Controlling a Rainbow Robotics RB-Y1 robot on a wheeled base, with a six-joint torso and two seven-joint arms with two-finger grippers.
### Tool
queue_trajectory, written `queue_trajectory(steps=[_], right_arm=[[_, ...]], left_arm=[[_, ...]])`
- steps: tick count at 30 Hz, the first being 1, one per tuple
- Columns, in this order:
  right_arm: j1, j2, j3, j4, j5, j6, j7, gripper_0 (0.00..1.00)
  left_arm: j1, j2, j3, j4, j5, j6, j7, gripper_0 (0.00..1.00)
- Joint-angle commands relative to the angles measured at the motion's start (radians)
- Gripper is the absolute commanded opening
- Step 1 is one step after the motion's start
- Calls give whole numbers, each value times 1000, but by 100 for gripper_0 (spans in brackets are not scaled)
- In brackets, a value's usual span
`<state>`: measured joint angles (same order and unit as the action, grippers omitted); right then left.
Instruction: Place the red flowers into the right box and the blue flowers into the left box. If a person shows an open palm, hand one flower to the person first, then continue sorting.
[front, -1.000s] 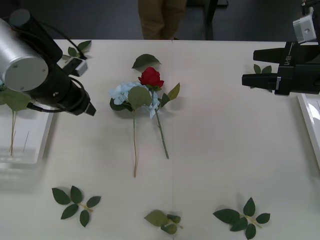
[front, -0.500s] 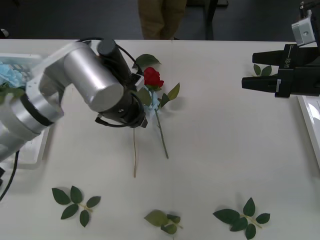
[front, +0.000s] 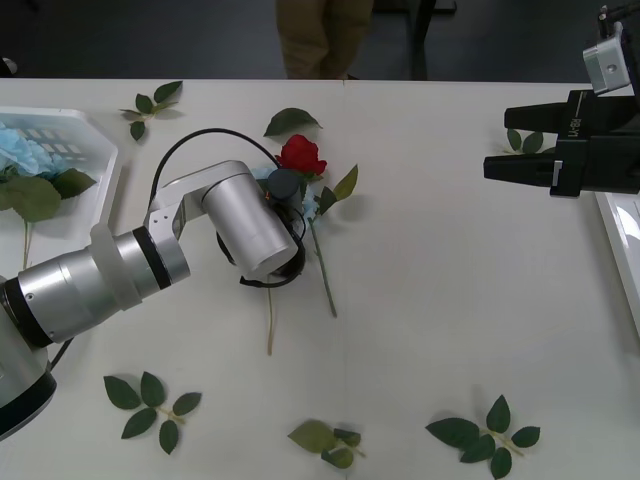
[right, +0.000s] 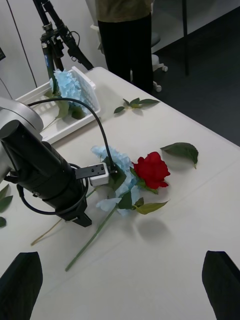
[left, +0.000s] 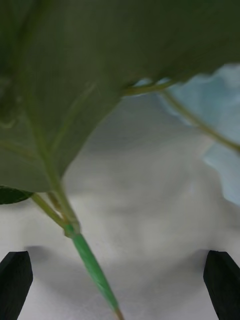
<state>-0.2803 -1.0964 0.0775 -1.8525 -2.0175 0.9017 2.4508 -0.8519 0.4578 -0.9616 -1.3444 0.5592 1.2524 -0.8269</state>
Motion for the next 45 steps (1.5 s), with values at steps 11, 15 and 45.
queue_trajectory(steps=[11, 15, 45], right_arm=[[10, 10, -7, -10, -17, 3, 8, 93], [10, 10, -7, -10, -17, 3, 8, 93], [10, 10, -7, -10, -18, 3, 10, 93]], left_arm=[[-41, -7, -16, 48, -18, -14, 6, 0], [-41, -4, -16, 48, -21, -19, 9, 0], [-58, 878, 221, -536, 639, 263, 11, 0]])
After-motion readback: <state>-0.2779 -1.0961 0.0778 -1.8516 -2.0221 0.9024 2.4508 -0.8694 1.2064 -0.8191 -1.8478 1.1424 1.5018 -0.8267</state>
